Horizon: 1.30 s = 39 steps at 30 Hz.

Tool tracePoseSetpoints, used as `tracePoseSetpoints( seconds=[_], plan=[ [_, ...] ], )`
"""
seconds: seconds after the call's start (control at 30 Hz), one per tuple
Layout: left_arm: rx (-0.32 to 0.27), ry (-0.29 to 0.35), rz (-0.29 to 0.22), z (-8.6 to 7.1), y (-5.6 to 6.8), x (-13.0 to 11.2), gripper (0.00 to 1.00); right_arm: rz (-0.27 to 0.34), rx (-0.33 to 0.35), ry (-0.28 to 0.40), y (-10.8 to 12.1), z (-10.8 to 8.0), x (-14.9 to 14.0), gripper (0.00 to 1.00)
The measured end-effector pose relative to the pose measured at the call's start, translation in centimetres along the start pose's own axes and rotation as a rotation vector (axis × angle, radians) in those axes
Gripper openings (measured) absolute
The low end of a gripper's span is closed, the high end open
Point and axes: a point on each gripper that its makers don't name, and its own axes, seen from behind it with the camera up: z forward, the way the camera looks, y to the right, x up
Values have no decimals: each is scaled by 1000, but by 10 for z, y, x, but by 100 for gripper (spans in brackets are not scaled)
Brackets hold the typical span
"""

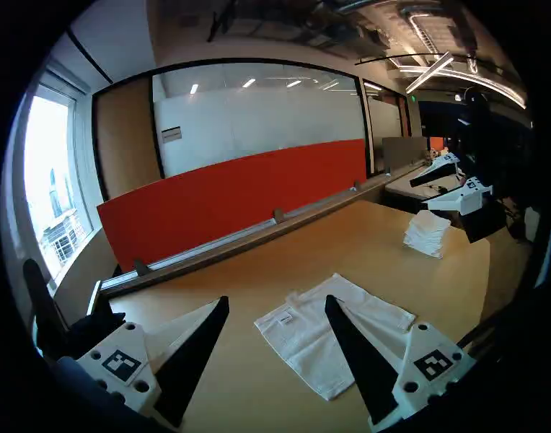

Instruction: Fold towel

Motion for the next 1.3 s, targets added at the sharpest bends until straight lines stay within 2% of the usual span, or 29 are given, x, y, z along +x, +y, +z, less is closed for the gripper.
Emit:
tracePoseSetpoints(
  seconds=[0.3,0.77,1.3],
  plan=[
    [-42,-45,0,10,17,-31,99,-28,49,-62,-19,10,-34,100],
    [-102,-128,10,26,44,-87,99,-34,92,-136,-39,28,-82,100],
    [-164,-240,-5,40,70,-155,99,-32,126,-232,-62,48,-144,100]
  ],
)
